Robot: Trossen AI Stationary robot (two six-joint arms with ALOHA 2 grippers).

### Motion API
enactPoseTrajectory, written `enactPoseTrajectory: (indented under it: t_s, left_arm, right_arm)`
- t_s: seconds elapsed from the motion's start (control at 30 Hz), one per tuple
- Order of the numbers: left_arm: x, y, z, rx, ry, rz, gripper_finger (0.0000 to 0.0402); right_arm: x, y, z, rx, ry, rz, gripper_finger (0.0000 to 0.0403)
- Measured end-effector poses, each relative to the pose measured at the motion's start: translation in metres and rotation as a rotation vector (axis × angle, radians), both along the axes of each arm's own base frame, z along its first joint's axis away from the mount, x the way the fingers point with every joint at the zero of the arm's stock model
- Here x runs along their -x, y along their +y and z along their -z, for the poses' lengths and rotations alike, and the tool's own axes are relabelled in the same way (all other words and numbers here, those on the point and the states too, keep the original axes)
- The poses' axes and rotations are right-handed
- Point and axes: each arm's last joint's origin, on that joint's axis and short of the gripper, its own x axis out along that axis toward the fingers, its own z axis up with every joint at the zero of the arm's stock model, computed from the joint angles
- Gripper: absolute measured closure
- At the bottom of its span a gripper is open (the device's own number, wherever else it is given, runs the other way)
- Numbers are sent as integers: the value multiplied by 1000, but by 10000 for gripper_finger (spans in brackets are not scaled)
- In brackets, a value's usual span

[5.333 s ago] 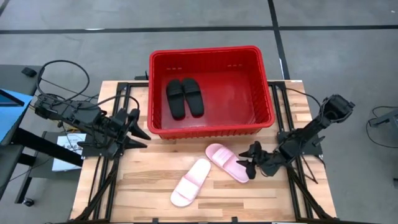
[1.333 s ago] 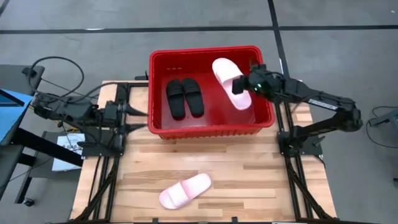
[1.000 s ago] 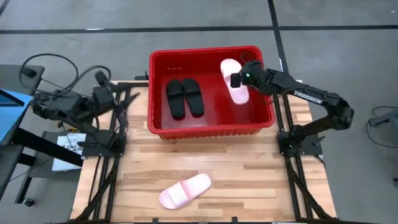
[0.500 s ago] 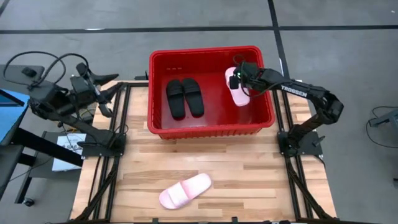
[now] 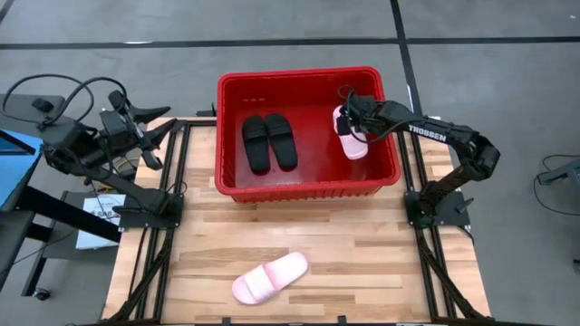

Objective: Pick and place slides into bin
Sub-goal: Put the right pink slide into the basket

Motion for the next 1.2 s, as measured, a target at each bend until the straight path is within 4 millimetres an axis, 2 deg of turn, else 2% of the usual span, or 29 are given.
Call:
enactPoseTrajectory:
  t_s: [0.5, 0.93, 1.2]
  left_arm:
    - [0, 0, 3, -10, 34, 0, 266]
    - [0, 0, 4, -4, 33, 0, 266]
    - [0, 0, 4, 3, 31, 0, 266]
  right_arm:
    - [0, 0, 0, -18, -8, -17, 397]
    - [-1, 1, 0, -41, -4, -56, 292]
    - [-1, 1, 0, -48, 8, -84, 267]
